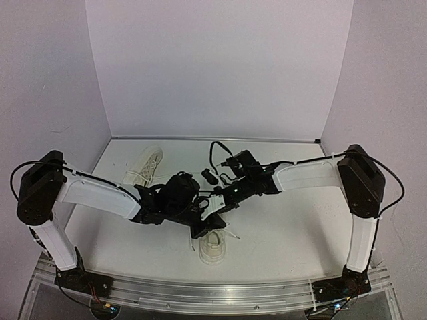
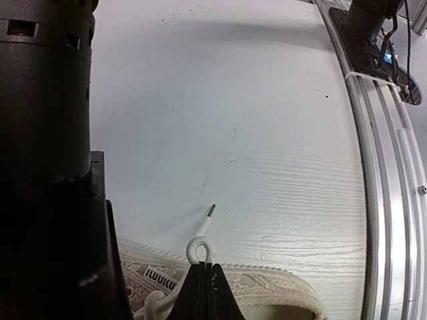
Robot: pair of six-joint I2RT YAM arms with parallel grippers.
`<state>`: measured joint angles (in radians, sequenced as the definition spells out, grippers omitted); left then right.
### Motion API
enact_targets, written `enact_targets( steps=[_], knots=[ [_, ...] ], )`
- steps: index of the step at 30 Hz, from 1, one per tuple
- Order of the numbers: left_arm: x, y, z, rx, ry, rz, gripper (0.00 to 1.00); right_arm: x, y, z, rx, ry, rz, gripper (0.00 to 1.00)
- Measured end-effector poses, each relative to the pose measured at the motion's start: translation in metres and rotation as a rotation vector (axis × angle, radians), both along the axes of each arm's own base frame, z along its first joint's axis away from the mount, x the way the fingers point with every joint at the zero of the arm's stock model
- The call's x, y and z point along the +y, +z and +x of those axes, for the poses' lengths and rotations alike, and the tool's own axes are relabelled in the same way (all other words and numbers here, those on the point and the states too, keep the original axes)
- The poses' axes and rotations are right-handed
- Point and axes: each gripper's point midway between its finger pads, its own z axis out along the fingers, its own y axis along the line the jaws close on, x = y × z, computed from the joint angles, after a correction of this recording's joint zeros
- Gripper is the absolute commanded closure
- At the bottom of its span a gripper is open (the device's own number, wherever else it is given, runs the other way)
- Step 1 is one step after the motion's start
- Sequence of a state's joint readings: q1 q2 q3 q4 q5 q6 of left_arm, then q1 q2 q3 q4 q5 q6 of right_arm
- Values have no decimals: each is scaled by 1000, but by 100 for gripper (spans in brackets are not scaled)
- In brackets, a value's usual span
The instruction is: Tie the shoes
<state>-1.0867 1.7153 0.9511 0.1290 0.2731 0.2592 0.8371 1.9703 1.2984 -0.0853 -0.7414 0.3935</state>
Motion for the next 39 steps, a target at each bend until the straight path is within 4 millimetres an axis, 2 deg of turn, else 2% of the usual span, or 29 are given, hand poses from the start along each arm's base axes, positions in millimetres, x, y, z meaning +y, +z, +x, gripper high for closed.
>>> enact_targets(
  steps=[5,10,13,15,18,21,24,27,30,33,36,39],
  knots=[
    [0,-4,2,-11,12,25,71,-1,-2,-2,14,7,-3,80],
    [3,-7,-3,14,8,53,60,-6,-1,5,20,-11,-4,55],
    [8,-1,-3,28,20,54,54,-12,10,11,7,-25,10,47],
    [11,10,-2,43,29,35,50,-16,23,15,-7,-38,26,43],
    [20,33,7,78,61,-24,47,-25,54,22,-51,-62,70,40],
    [41,59,31,101,149,-102,45,-39,80,23,-88,-86,104,36],
    [62,80,58,105,247,-163,42,-54,88,17,-104,-106,112,36],
    [70,89,71,117,310,-195,40,-66,75,5,-82,-111,85,38],
    [70,83,74,155,337,-192,40,-79,48,-9,-33,-117,32,44],
    [69,69,77,202,363,-176,40,-88,24,-20,23,-127,-13,46],
    [66,52,80,248,387,-154,40,-90,14,-28,50,-128,-25,46],
    [65,41,81,281,403,-140,40,-86,13,-33,58,-124,-17,43]
  ],
)
